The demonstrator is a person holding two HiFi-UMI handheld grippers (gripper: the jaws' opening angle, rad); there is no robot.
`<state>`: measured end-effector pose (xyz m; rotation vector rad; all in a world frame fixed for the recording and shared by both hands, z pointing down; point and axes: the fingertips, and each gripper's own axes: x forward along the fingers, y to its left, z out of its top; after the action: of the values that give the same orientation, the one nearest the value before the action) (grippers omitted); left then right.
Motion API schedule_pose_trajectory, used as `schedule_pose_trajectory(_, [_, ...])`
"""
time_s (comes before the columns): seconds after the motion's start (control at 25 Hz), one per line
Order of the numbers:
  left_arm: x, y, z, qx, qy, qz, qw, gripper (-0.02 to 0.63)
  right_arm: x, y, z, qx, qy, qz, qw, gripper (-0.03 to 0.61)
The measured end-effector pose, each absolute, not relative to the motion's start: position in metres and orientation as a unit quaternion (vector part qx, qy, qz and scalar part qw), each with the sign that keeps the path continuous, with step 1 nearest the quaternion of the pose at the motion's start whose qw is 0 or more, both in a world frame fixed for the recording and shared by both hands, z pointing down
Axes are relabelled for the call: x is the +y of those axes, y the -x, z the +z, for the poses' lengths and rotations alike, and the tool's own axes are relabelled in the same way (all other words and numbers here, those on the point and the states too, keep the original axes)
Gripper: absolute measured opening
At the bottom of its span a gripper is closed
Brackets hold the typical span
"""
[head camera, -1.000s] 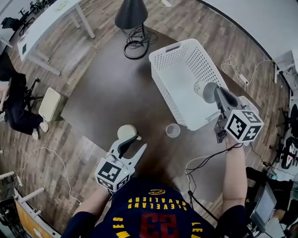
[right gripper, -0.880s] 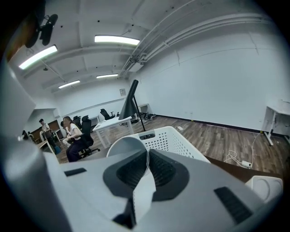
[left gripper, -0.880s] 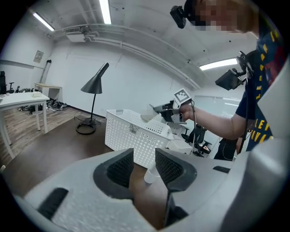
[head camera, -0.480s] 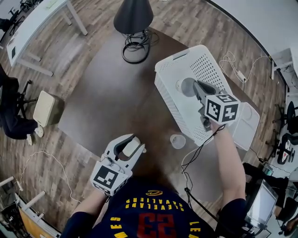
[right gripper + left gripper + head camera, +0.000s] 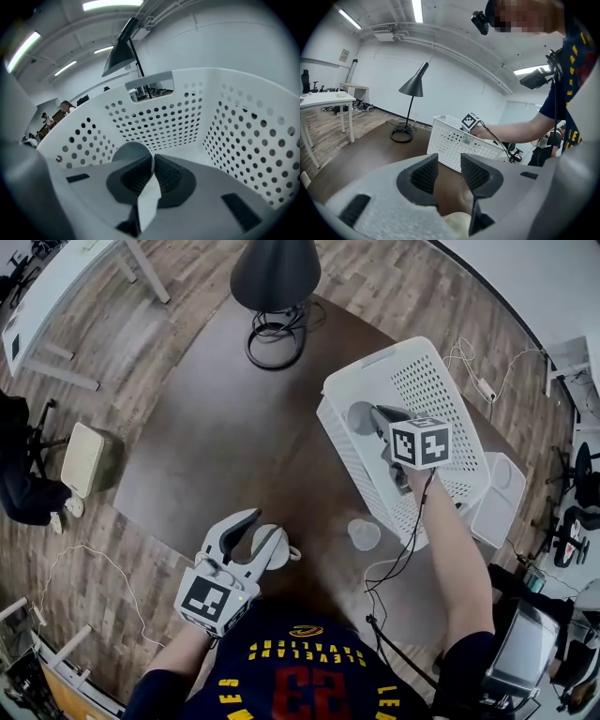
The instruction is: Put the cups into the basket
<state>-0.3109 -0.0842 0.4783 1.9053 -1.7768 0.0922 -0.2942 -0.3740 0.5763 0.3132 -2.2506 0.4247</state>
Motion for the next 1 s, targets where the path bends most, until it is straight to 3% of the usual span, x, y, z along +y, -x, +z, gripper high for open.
schedule_pose_trajectory(0.48, [-0.09,0.322,0.489,-0.652,-0.705,0.03,0.276,0.138,-0.381,0.295,0.601,-0.882,-0.14,0.172,0.415,0.031])
schedule_pose_trajectory(0.6, [-0.089,0.322,0.488,-0.652,-0.705,0.024,0.277,0.138,-0.384,0.293,0.599,-0.883,-0.148,0.181,0.406,0.079])
schedule_pose_trajectory(1.0, [-0.084,0.304,0.473,-0.639,-0.725,0.027,0.255,0.138,-0.395,0.254,0.492,-0.918,-0.217,0.13,0.305,0.101])
